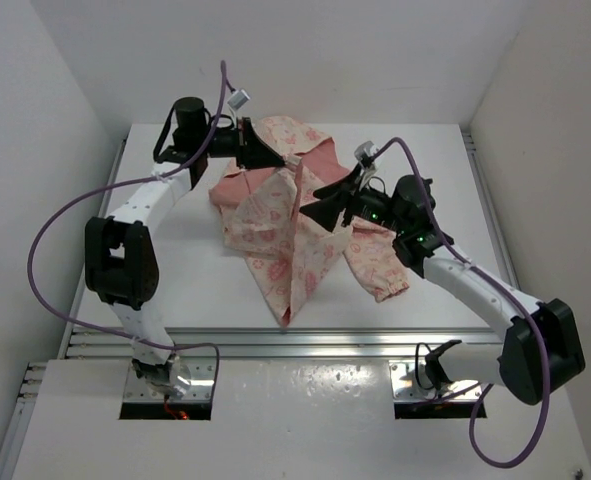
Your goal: Zip up the jacket
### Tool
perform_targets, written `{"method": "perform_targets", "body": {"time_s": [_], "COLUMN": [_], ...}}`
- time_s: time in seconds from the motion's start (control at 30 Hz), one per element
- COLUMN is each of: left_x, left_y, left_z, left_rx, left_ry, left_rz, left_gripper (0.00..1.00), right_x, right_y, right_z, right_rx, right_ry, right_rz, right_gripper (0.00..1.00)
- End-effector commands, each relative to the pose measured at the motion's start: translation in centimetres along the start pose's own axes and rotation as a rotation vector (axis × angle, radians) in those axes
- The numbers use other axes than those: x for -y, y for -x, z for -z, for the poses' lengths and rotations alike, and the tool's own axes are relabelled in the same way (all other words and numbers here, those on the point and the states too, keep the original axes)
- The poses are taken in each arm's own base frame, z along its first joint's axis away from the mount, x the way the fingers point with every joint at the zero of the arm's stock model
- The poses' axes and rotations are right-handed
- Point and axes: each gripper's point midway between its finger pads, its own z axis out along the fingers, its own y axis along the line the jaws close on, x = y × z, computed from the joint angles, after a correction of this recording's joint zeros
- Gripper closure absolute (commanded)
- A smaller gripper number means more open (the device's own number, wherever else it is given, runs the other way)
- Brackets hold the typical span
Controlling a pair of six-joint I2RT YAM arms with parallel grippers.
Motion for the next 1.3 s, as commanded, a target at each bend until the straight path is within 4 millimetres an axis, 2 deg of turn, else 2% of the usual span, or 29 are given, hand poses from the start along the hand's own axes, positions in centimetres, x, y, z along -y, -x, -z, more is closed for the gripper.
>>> {"method": "perform_targets", "body": {"time_s": [0.0, 0.03, 0.07, 0.13, 0.17, 0.23, 0.3, 0.33, 0.37, 0.47, 0.5, 0.57, 0.67, 0.7, 0.77, 0.8, 1.03, 1.27], "left_x": [0.2, 0.7, 0.7, 1.1, 1.0, 1.2, 1.1, 1.1, 1.2, 1.6, 1.7, 1.5, 1.6, 1.4, 1.4, 1.4, 2.1, 2.4], "left_y": [1.7, 2.3, 2.1, 2.1, 1.8, 2.1, 2.1, 2.5, 2.4, 2.9, 3.0, 3.1, 3.1, 3.2, 3.4, 3.4, 3.6, 3.4], "left_z": [0.1, 0.1, 0.1, -0.2, -0.2, -0.1, -0.2, -0.2, -0.2, -0.2, -0.2, -0.2, -0.2, -0.2, 0.1, 0.1, 0.1, 0.1], "left_rx": [0.045, 0.056, 0.057, 0.062, 0.059, 0.075, 0.084, 0.096, 0.099, 0.113, 0.116, 0.122, 0.122, 0.127, 0.136, 0.136, 0.135, 0.122], "left_ry": [0.016, 0.011, 0.01, 0.007, 0.008, 0.015, 0.019, 0.023, 0.02, 0.009, 0.007, 0.015, 0.014, 0.021, 0.025, 0.025, -0.012, -0.026], "left_rz": [-0.099, -0.115, -0.095, -0.1, -0.083, -0.091, -0.061, -0.068, -0.041, -0.039, -0.047, -0.047, -0.038, -0.038, -0.015, -0.005, 0.011, 0.019], "left_gripper": [1.0, 1.0, 1.0, 1.0, 1.0, 1.0, 1.0, 1.0, 1.0, 1.0, 1.0, 1.0, 1.0, 1.0, 1.0, 1.0, 1.0, 1.0], "right_x": [-0.3, 0.2, 0.9, 2.1, 2.7, 4.3, 3.9, 3.5, 2.9, 3.3, 3.9, 4.2, 4.6, 4.7, 4.7, 4.8, 5.8, 7.4], "right_y": [3.6, 3.5, 2.6, 3.0, 3.8, 3.4, 5.3, 6.1, 7.7, 7.8, 7.2, 7.3, 6.4, 5.4, 4.6, 3.8, 2.6, 2.9], "right_z": [-0.8, -1.0, -1.2, -1.6, -2.0, -2.0, -3.0, -3.7, -3.9, -5.0, -5.3, -5.5, -5.8, -5.8, -5.8, -5.6, -5.5, -6.0], "right_rx": [0.07, 0.066, 0.038, 0.048, 0.053, 0.037, 0.075, 0.079, 0.1, 0.086, 0.076, 0.074, 0.05, 0.023, 0.006, -0.007, -0.012, 0.012], "right_ry": [0.002, -0.024, -0.047, -0.112, -0.132, -0.214, -0.15, -0.119, -0.08, -0.067, -0.08, -0.08, -0.09, -0.092, -0.093, -0.103, -0.124, -0.13], "right_rz": [-0.165, -0.224, -0.266, -0.414, -0.445, -0.575, -0.617, -0.598, -0.574, -0.633, -0.659, -0.675, -0.694, -0.704, -0.713, -0.706, -0.671, -0.638], "right_gripper": [0.31, 0.29, 0.2, 0.14, 0.19, 0.3, 0.73, 0.87, 0.92, 0.79, 0.79, 0.78, 0.73, 0.68, 0.57, 0.55, 0.52, 0.52]}}
